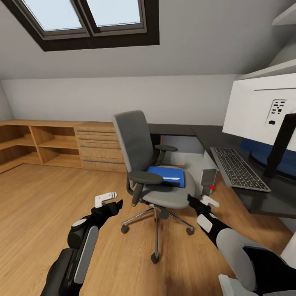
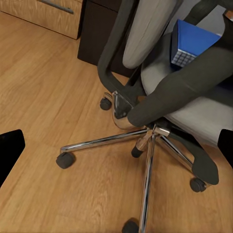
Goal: In the bedroom, organize the workspace by keeping the computer under the desk, ensuring the monitor is on the desk, placing the keyboard on the desk next to the monitor, placing the mouse on the desk next to the keyboard, moving the folder from the swivel chair onto the desk next to the mouse, stacking the notebook on top of the folder with the pen on top of the notebook, and positioning the swivel chair next to the desk.
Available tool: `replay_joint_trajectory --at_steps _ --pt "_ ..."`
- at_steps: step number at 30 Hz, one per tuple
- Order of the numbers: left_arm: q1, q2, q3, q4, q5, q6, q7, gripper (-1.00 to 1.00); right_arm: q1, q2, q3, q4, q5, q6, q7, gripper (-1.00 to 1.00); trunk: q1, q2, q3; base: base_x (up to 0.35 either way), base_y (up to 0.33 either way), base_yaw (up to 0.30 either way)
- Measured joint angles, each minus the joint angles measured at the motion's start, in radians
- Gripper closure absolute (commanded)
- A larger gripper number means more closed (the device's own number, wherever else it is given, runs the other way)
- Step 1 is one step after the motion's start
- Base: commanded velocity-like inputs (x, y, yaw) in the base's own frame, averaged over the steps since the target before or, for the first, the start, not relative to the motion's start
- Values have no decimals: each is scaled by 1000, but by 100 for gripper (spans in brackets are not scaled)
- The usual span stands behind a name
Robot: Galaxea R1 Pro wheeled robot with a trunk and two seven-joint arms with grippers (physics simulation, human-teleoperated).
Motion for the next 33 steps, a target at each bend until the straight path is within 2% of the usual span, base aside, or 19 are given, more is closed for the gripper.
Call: replay_joint_trajectory --at_steps 2,3,6,13,29,33 --pt "0 0 0 0 0 0 0 -100 0 -2 -1 0 -47 10 6 -100 0 0 0 0 0 0" --pt "0 -1 0 1 0 0 0 -100 0 -5 -1 0 -105 19 11 -100 0 0 0 0 0 0" --pt "0 -1 0 2 0 0 0 -100 0 -8 -2 0 -118 21 11 -100 0 0 0 0 0 0" --pt "0 -2 -1 6 0 0 0 -100 0 -14 -3 -4 -178 21 12 -100 0 0 0 93 0 0" --pt "0 -1 1 8 -1 0 2 -100 0 -15 -3 -5 -179 15 12 -100 0 0 0 92 0 0" --pt "1 1 28 0 6 -2 2 -100 0 -17 -3 -5 -179 15 11 -100 0 0 0 5 0 0"
